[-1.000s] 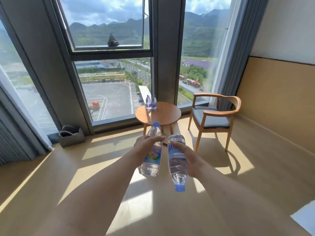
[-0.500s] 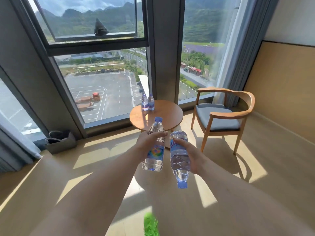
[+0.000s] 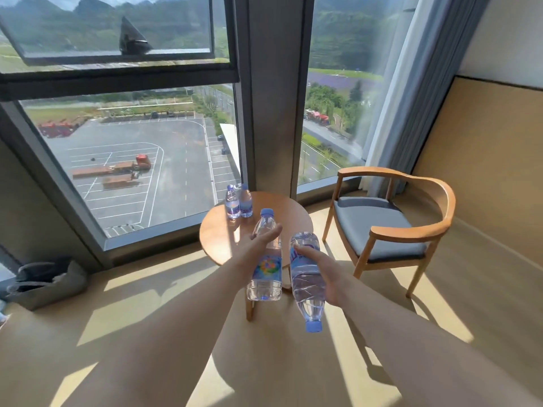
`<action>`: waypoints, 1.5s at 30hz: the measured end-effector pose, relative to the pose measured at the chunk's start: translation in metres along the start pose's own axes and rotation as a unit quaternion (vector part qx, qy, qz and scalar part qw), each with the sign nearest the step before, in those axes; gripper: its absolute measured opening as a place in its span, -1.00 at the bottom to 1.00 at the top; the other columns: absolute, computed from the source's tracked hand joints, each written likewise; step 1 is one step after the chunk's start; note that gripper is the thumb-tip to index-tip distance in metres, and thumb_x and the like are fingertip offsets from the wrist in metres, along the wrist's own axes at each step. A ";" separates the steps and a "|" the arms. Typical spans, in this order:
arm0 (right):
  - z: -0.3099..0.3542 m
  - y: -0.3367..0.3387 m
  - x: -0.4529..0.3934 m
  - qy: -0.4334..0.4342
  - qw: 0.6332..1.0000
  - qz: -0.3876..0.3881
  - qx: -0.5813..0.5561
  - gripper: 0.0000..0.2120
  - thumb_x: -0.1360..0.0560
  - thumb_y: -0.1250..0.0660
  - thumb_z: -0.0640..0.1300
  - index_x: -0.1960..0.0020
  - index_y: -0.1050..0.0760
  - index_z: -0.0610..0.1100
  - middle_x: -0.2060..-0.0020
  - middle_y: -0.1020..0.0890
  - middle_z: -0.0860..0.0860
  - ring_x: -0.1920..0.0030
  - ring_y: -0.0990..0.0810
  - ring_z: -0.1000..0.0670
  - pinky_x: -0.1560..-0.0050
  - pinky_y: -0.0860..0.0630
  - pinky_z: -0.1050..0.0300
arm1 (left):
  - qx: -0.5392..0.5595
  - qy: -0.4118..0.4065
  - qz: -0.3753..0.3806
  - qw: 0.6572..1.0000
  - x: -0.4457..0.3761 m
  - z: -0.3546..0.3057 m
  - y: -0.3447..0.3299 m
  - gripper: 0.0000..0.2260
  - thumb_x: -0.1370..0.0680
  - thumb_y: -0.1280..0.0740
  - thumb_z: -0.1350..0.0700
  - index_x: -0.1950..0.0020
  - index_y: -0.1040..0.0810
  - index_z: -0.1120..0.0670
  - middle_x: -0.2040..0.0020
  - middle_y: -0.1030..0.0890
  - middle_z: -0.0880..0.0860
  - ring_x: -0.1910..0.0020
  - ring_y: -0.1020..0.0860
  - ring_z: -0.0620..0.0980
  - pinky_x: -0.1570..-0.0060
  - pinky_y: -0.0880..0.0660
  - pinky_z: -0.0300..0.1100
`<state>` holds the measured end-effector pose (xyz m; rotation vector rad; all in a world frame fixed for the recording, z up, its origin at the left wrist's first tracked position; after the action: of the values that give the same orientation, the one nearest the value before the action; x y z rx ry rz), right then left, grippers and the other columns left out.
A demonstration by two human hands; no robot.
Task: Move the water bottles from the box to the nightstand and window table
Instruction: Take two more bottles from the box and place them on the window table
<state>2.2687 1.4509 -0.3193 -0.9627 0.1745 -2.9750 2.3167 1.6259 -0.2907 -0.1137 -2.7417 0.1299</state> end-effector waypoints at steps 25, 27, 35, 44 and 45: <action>0.114 0.040 -0.375 -0.163 0.983 0.083 -0.004 -0.54 -0.33 -0.65 -0.15 -0.15 -0.60 -0.27 0.17 -0.69 -0.18 0.26 -0.68 -0.15 0.19 -0.66 -0.03 | 0.012 0.089 -0.188 0.978 -0.378 -0.024 0.029 -0.42 -0.30 -0.66 -0.11 -0.23 -0.51 -0.10 -0.12 -0.69 0.02 -0.07 -0.69 0.15 -0.14 -0.63 0.11; 0.112 0.039 -0.397 -0.180 0.979 0.094 -0.002 -0.55 -0.33 -0.62 -0.26 -0.15 -0.57 -0.33 0.19 -0.66 -0.21 0.27 -0.65 -0.18 0.21 -0.63 -0.06 | -0.012 0.105 -0.190 0.976 -0.401 -0.023 0.033 -0.37 -0.18 -0.69 -0.14 -0.15 -0.48 -0.16 -0.10 -0.67 -0.03 -0.07 -0.67 0.07 -0.12 -0.61 0.07; 0.117 0.049 -0.472 -0.213 0.976 0.046 0.022 -0.51 -0.32 -0.57 -0.41 -0.20 -0.50 -0.35 0.22 -0.63 -0.23 0.31 -0.63 -0.18 0.29 -0.61 -0.05 | -0.077 0.130 -0.177 0.973 -0.488 -0.011 0.043 -0.50 -0.12 -0.72 -0.12 0.04 -0.59 -0.17 0.11 -0.69 -0.20 0.09 -0.66 -0.16 0.17 -0.57 -0.11; 0.152 0.067 -0.548 -0.201 0.971 -0.043 0.122 -0.19 -0.17 -0.68 -0.25 -0.32 -0.37 -0.25 -0.10 -0.63 -0.29 0.03 -0.72 -0.26 0.06 -0.70 -0.22 | -0.121 0.162 -0.173 0.964 -0.567 -0.011 0.052 -0.38 -0.05 -0.70 -0.15 -0.02 -0.60 -0.04 0.02 -0.70 -0.02 0.06 -0.68 -0.05 0.26 -0.68 -0.08; 0.158 0.067 -0.555 -0.202 0.970 -0.041 0.130 -0.19 -0.17 -0.68 -0.24 -0.32 -0.38 -0.24 -0.09 -0.63 -0.28 0.02 -0.72 -0.26 0.05 -0.70 -0.24 | -0.120 0.155 -0.175 0.965 -0.573 -0.012 0.052 -0.39 -0.07 -0.71 -0.12 -0.03 -0.58 -0.03 0.01 -0.70 0.00 0.05 -0.69 -0.03 0.18 -0.71 -0.03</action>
<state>2.8096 1.3924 -0.5235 -1.5280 -0.2582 -2.6924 2.8515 1.6222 -0.5031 0.2640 -2.4065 -0.2931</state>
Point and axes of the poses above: each hand's wrist, its own x-axis away from the middle knuckle, its own y-axis out of the back of the hand, z = x × y, the point moved 7 cm from there along -x, towards the middle knuckle
